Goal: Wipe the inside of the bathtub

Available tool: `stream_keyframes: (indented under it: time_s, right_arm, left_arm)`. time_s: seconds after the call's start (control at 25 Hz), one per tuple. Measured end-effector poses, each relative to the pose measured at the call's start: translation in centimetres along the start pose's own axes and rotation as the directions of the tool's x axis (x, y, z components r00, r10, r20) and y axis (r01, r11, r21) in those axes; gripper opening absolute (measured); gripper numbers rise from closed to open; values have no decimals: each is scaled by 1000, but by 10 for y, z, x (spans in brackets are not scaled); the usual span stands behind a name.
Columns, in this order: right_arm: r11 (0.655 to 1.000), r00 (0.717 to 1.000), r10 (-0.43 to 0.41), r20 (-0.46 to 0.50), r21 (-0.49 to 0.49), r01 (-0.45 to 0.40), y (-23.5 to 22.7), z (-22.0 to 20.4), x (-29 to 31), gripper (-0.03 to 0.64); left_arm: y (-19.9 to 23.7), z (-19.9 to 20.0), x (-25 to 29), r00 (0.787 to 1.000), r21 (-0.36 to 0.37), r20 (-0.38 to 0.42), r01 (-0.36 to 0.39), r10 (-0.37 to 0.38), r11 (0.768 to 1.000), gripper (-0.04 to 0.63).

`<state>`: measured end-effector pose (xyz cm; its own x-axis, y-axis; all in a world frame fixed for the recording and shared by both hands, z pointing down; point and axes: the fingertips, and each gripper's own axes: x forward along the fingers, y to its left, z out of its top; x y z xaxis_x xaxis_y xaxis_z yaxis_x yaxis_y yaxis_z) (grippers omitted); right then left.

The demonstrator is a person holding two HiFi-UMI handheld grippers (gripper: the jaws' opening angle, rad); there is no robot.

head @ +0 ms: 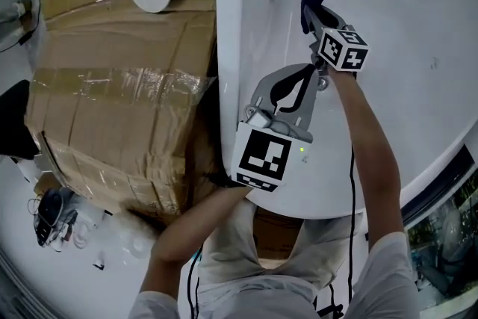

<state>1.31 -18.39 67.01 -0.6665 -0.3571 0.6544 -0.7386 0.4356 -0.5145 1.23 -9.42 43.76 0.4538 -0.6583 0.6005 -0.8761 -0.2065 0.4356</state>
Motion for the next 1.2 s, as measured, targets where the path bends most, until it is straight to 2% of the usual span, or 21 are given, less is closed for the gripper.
stream_keyframes:
  time_s: [0.12,0.24,0.52,0.84,1.04,1.2]
  right_arm:
    - [1000,1000,4,-18,-21,-4,1,-7,20,57]
    - [999,999,1,-32,-43,-3,-2,-12,35,57]
    - [998,997,-50,-51,-34,48,-30,-22,48,57]
    - [997,994,-37,-101,-68,31,-36,-35,65,57]
    - [997,992,-44,-117,-66,36,-43,-40,72,57]
    - [995,990,-44,-131,-93,32,-42,-40,80,57]
  left_arm:
    - [4,-6,3,1000,14,-5,4,-4,1000,-2]
    - [-2,-21,8,999,60,-39,20,-18,998,-2]
    - [-11,-38,46,999,-32,-12,30,-30,999,-2]
    - [-4,-99,81,998,-108,-60,-2,-5,994,-2]
    - [-2,-122,96,997,-138,-73,12,-22,990,-2]
    - [5,-139,103,996,-146,-94,-10,-4,989,-2]
